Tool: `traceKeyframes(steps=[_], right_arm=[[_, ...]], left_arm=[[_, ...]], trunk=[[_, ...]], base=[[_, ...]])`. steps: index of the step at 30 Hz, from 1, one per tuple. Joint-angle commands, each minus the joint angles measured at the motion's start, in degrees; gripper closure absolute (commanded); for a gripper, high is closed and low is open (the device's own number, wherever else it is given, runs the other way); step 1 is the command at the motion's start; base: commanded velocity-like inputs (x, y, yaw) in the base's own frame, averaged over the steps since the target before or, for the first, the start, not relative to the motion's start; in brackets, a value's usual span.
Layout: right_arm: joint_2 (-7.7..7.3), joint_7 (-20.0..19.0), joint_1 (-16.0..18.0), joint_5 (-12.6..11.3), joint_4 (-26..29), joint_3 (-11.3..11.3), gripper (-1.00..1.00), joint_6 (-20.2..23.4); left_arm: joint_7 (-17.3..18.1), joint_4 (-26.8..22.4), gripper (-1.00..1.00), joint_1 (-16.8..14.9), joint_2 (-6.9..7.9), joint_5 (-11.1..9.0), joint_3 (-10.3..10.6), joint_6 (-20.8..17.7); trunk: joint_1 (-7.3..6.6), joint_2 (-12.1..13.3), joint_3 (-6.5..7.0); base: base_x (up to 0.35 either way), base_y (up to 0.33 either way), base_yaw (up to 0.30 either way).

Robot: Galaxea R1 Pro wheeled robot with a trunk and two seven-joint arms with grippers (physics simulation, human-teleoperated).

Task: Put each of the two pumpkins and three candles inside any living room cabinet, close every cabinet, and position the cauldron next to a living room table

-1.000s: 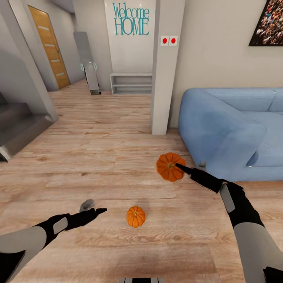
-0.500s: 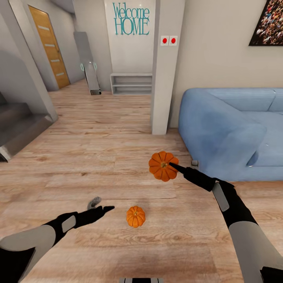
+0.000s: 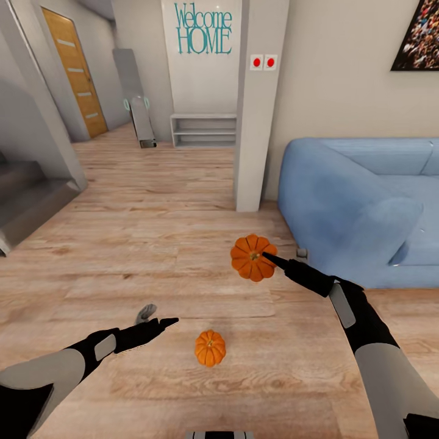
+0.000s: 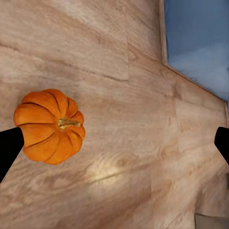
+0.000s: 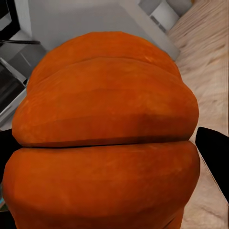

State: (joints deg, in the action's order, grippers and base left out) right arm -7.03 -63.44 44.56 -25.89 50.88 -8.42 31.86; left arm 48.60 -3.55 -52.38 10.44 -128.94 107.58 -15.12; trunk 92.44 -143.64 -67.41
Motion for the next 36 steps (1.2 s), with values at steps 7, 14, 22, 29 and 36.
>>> traceKeyframes(steps=[7,14,22,29,36], right_arm=[[0.0,0.07,0.0,-0.08,0.01,-0.01,1.0,0.04],[0.17,0.07,0.0,0.64,0.55,0.09,1.0,-0.22],[0.34,0.16,-0.09,0.44,0.45,0.08,1.0,-0.36],[0.29,0.11,-0.09,0.37,0.38,0.08,1.0,-0.31],[0.26,0.08,-0.09,0.31,0.33,0.08,1.0,-0.23]], left_arm=[[-0.04,-0.11,-1.0,0.0,-0.14,-0.01,0.03,0.0],[-0.36,-0.53,-1.0,1.39,-0.51,0.22,0.18,0.7],[-0.4,-0.58,-1.0,5.57,-0.58,3.31,0.26,2.6],[-0.27,-0.73,-1.0,5.71,-0.76,3.93,0.26,2.64],[-0.12,-0.76,-1.0,5.71,-0.92,4.11,0.26,2.69]], trunk=[[0.0,0.0,0.0],[0.0,0.0,0.0],[0.08,-0.04,-0.66],[0.26,-0.13,-2.21],[0.44,-0.23,-3.76]], base=[[0.322,0.0,0.0],[0.099,0.0,0.0],[0.0,0.0,0.0],[0.0,0.0,0.0],[0.0,0.0,0.0]])
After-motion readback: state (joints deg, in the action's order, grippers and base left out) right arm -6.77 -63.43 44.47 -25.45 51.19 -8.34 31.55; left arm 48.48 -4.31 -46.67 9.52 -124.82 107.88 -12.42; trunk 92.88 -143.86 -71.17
